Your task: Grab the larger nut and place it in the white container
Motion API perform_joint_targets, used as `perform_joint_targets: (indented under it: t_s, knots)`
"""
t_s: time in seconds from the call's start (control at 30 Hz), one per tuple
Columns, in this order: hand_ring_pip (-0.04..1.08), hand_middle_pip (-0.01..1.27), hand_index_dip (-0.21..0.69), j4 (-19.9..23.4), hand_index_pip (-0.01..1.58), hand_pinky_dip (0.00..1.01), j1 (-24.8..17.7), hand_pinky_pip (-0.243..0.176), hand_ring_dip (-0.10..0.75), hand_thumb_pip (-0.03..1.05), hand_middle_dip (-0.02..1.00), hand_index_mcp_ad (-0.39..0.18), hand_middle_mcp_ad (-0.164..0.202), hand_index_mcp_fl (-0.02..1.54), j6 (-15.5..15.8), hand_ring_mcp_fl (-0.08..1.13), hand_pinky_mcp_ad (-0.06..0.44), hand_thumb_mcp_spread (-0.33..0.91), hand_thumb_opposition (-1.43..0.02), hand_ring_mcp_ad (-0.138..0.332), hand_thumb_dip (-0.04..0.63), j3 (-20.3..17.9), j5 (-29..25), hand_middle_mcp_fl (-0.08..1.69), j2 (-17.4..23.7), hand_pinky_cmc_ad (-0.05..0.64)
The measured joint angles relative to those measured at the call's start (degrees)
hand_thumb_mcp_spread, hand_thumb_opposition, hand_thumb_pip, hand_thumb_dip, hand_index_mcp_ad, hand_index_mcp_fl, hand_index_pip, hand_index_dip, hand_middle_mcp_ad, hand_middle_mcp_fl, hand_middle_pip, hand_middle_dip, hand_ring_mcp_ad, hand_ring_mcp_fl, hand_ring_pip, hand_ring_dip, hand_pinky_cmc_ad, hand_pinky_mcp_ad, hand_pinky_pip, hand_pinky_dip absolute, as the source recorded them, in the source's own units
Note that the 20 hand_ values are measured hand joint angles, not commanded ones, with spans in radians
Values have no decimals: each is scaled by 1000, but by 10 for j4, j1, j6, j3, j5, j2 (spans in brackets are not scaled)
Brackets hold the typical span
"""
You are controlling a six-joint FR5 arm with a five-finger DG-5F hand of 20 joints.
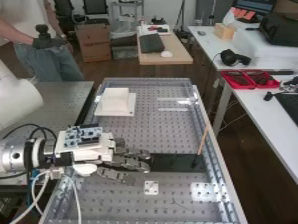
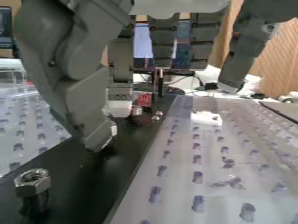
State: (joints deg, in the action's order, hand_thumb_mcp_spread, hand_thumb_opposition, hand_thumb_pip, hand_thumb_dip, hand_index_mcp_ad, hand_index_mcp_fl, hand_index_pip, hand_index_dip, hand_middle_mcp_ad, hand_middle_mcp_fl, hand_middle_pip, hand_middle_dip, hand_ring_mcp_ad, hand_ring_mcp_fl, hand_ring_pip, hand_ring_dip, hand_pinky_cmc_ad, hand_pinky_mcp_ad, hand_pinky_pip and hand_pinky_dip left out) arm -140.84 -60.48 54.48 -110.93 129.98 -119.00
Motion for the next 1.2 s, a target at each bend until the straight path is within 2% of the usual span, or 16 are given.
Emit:
perform_joint_targets:
  t_s: [0.43,1.03,1.2]
  knots:
    - [197,138,31,-29,1548,696,4,-89,138,721,197,-161,77,52,17,5,326,340,-937,176,206,14,19,5,0,367]
    - [197,138,17,-40,1548,670,5,-89,138,721,197,-173,77,133,22,2,309,354,-937,161,206,24,21,2,-6,365]
    - [197,138,17,-45,1548,670,4,-93,138,763,197,-173,77,136,24,2,309,354,-937,161,206,27,22,5,-8,363]
